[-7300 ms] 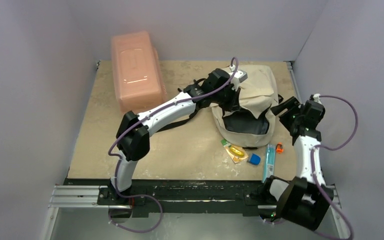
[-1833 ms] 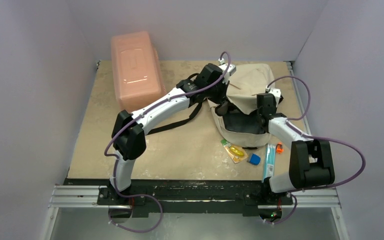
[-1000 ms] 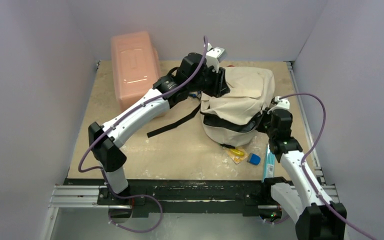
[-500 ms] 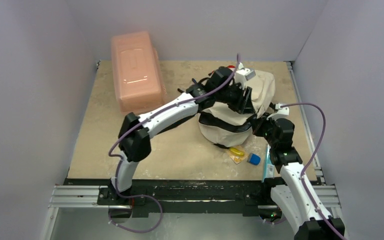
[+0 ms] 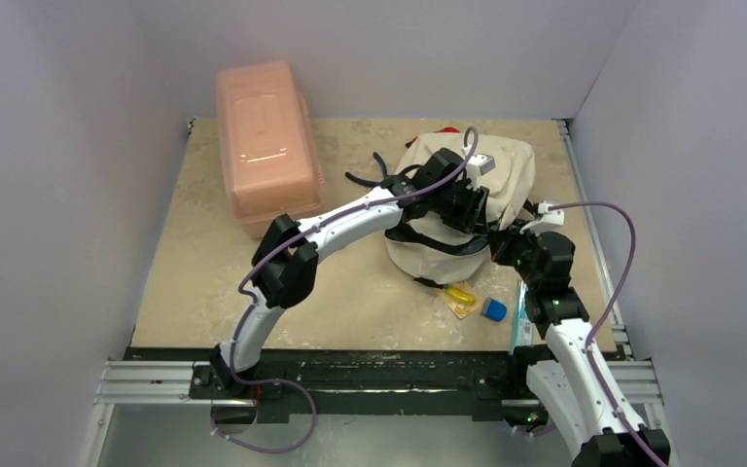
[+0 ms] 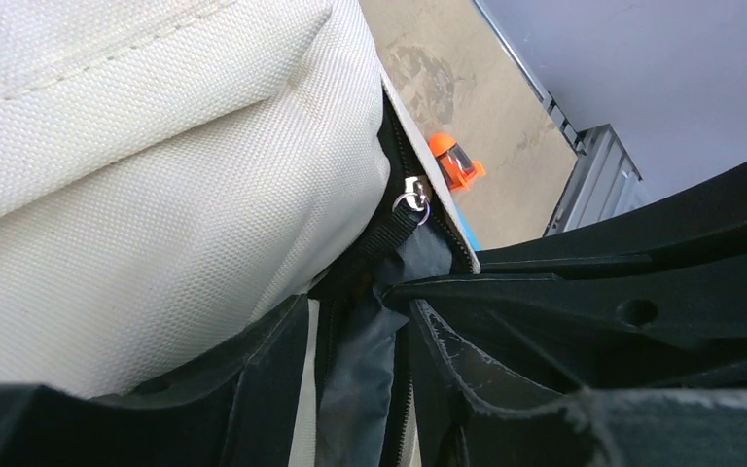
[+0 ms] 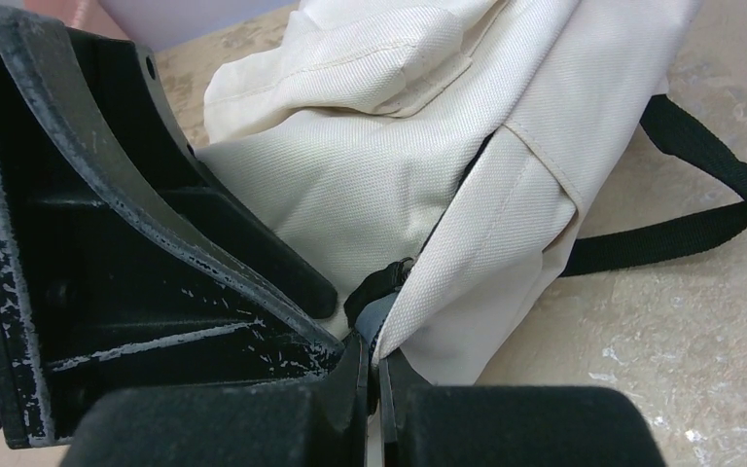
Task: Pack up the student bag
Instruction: Zip the student bag at the center of the board.
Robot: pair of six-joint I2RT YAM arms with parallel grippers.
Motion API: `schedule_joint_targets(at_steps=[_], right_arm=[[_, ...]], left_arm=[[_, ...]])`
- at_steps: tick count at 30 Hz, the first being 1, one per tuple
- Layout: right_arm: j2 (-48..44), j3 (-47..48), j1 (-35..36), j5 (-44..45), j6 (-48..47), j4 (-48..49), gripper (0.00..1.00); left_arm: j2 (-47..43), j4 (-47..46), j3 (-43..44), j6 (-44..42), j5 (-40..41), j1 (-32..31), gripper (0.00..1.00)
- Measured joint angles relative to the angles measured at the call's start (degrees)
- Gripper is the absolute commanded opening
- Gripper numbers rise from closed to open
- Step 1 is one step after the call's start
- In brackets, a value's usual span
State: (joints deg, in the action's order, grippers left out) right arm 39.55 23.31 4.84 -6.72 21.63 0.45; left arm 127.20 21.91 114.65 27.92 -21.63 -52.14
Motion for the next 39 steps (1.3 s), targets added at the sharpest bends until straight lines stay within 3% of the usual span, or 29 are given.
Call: schedule_joint_targets(at_steps=[5, 10, 17, 22, 26, 29, 39], right_arm=[[-0.66, -0.17, -0.09, 0.11, 0.00, -0.04, 0.00], [-1.01, -0.20, -0.09, -0.13, 0.20, -0.15, 0.00], [-2.38, -0.28, -0.11, -0.33, 0.26, -0.85, 0.00], [-3.28, -0.87, -0.13, -0.44, 0.31, -0.90, 0.00], [-3.61, -1.11, -0.13, -0.46, 0.37, -0.90, 0.00], [-3.67, -1.16, -0.13, -0.44, 0.39, -0.90, 0.00], [-4.59, -1.60, -0.09, -0.37, 0.44, -1.64, 0.00]], left_arm=[[0.11, 0.04, 0.46, 0.17, 0.24, 0.00, 0.46], [1.22, -0.74, 3.72, 1.05, -0.31, 0.04, 0.39], [3.04, -4.48, 4.28, 4.52, -4.37, 0.39, 0.43], [4.04, -6.05, 4.33, 7.67, -7.89, 1.16, 0.34], [4.59, -7.26, 4.35, 9.73, -9.42, 1.27, 0.42], [4.81, -7.85, 4.35, 11.10, -10.60, 1.46, 0.43], [6.84, -11.69, 4.22, 18.12, -18.34, 3.17, 0.08]])
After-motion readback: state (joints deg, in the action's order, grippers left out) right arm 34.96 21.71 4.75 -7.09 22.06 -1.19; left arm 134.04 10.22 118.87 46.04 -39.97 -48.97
